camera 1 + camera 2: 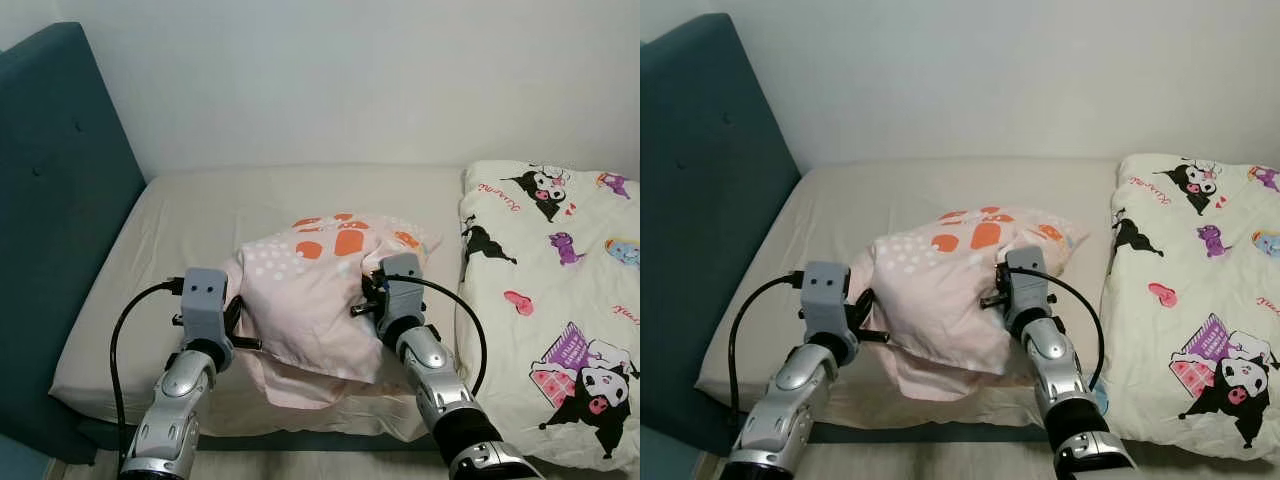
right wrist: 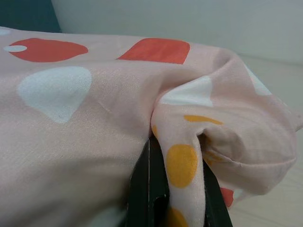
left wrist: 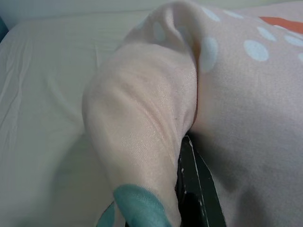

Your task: Clean up the room

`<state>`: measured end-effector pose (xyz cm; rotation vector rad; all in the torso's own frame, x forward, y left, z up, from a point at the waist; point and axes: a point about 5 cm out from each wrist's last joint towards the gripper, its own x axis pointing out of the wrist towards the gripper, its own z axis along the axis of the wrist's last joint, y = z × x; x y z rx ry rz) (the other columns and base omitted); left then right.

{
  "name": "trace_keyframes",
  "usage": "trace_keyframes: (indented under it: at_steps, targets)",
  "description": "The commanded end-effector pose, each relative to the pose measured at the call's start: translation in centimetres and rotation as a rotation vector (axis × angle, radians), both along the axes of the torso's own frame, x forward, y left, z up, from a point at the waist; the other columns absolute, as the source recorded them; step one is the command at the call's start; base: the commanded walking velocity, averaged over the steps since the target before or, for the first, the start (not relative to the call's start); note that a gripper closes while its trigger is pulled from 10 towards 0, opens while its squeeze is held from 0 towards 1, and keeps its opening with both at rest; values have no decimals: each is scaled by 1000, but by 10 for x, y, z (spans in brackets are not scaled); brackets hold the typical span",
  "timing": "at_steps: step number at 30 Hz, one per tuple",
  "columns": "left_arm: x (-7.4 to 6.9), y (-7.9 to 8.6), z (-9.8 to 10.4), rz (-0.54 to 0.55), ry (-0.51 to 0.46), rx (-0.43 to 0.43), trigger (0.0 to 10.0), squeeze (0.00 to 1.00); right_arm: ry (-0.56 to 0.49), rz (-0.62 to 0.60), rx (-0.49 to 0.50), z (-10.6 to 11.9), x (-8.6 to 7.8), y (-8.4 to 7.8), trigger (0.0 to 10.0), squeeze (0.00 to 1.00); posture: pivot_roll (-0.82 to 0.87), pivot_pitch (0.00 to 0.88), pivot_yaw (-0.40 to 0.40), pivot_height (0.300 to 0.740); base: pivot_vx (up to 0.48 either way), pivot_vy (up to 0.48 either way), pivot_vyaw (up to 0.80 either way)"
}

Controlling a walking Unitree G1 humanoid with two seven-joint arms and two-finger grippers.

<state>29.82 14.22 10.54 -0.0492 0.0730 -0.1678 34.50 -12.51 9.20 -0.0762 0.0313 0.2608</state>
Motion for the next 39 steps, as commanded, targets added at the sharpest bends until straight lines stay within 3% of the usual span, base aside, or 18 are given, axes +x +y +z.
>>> trace_keyframes:
  at_steps: [1,39]
  targets:
    - [1,-4,6,-36,-30,4,10000,0,-35,19,21,6,1,7,10000,0,53,139,-11,740,0,390,0]
    - [2,-6,13,-57,-52,-4,10000,0,-39,7,29,8,2,5,10000,0,58,122,-5,740,0,386,0]
